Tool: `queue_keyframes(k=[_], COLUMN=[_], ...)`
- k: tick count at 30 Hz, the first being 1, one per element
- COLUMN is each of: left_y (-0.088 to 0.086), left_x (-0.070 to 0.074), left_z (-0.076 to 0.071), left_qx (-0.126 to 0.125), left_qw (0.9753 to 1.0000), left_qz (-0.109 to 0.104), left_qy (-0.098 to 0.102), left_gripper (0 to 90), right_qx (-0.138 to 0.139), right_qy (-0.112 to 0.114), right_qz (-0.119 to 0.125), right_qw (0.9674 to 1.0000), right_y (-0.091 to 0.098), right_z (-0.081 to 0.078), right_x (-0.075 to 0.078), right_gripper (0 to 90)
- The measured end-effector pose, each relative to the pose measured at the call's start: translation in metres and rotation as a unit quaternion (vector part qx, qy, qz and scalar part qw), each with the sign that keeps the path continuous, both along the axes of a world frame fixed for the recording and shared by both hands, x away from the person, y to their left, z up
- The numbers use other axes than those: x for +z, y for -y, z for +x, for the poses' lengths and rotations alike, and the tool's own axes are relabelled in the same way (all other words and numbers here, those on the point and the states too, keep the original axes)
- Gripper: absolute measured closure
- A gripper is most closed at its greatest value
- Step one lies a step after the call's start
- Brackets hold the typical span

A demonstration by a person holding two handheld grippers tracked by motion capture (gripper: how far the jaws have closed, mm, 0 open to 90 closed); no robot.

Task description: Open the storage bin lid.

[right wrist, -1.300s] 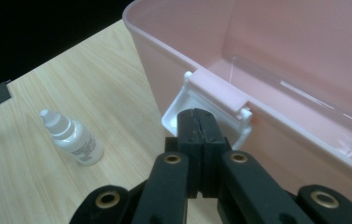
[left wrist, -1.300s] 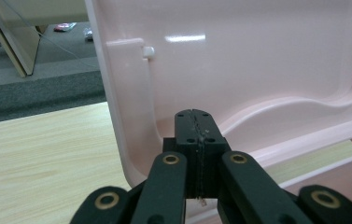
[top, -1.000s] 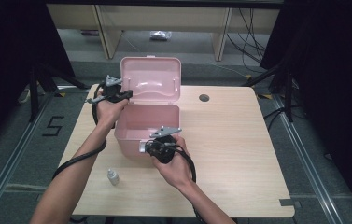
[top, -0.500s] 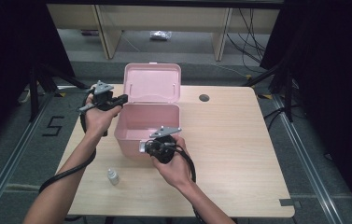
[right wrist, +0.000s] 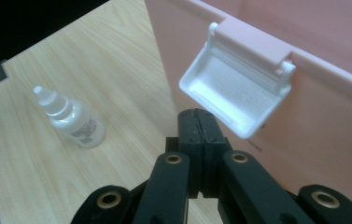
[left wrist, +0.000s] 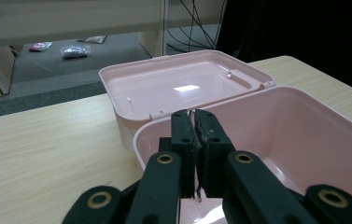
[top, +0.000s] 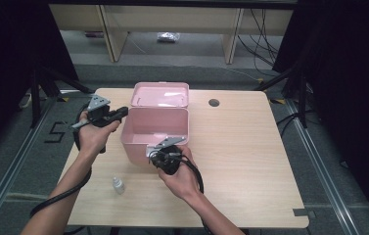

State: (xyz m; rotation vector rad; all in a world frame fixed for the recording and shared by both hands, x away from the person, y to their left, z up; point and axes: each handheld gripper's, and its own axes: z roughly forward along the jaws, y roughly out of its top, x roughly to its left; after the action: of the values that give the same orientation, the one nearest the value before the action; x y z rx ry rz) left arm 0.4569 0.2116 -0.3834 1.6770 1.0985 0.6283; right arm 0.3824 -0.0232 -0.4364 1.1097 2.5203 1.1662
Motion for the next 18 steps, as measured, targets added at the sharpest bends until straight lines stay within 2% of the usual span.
queue_keyframes(k=[2,5,7,8,9,10,11,12,14,15,16,17,18], left_y=[0.0,0.001,0.002,0.002,0.002,0.002,0.002,0.002,0.001,0.0,-0.001,-0.003,-0.004], left_x=[0.0,0.0,-0.001,-0.001,-0.001,-0.002,-0.002,-0.002,-0.001,-0.001,0.0,0.001,0.001], left_z=[-0.002,-0.004,-0.006,-0.007,-0.009,-0.01,-0.011,-0.013,-0.017,-0.021,-0.023,-0.027,-0.03], left_qx=[-0.004,-0.009,-0.014,-0.015,-0.015,-0.017,-0.019,-0.021,-0.024,-0.025,-0.027,-0.028,-0.028], left_qw=[1.0,1.0,0.9999,0.9999,0.9999,0.9998,0.9998,0.9998,0.9997,0.9996,0.9996,0.9995,0.9995], left_qz=[-0.001,0.001,0.003,0.004,0.005,0.006,0.005,0.005,0.007,0.009,0.013,0.011,0.01], left_qy=[-0.001,-0.002,-0.003,-0.003,-0.004,-0.003,-0.005,-0.004,-0.003,-0.003,-0.003,-0.003,-0.004], left_gripper=[86.3,86.2,86.1,86.1,86.1,86.0,85.9,85.7,85.0,84.5,84.1,83.9,83.5], right_qx=[-0.005,-0.001,-0.004,-0.009,-0.006,-0.003,-0.001,-0.005,-0.006,-0.007,-0.002,-0.004,-0.006], right_qy=[-0.006,0.01,0.003,0.007,0.007,0.023,0.021,0.007,0.011,0.009,0.023,0.017,0.022], right_qz=[0.008,0.003,0.008,0.022,0.013,0.018,0.011,0.014,0.021,0.016,0.018,0.023,0.018], right_qw=[0.9999,0.9999,1.0,0.9997,0.9999,0.9996,0.9997,0.9999,0.9997,0.9998,0.9996,0.9996,0.9996], right_y=[0.001,0.003,0.005,0.005,0.007,0.007,0.009,0.01,0.01,0.012,0.014,0.015,0.016], right_z=[0.0,0.001,0.001,0.0,0.0,0.001,0.0,-0.001,-0.002,-0.003,-0.001,-0.002,-0.002], right_x=[0.001,0.004,0.008,0.008,0.011,0.01,0.012,0.014,0.014,0.016,0.016,0.017,0.018], right_gripper=[90.0,90.0,90.0,90.0,90.0,90.0,90.0,90.0,90.0,90.0,89.7,89.5,89.3])
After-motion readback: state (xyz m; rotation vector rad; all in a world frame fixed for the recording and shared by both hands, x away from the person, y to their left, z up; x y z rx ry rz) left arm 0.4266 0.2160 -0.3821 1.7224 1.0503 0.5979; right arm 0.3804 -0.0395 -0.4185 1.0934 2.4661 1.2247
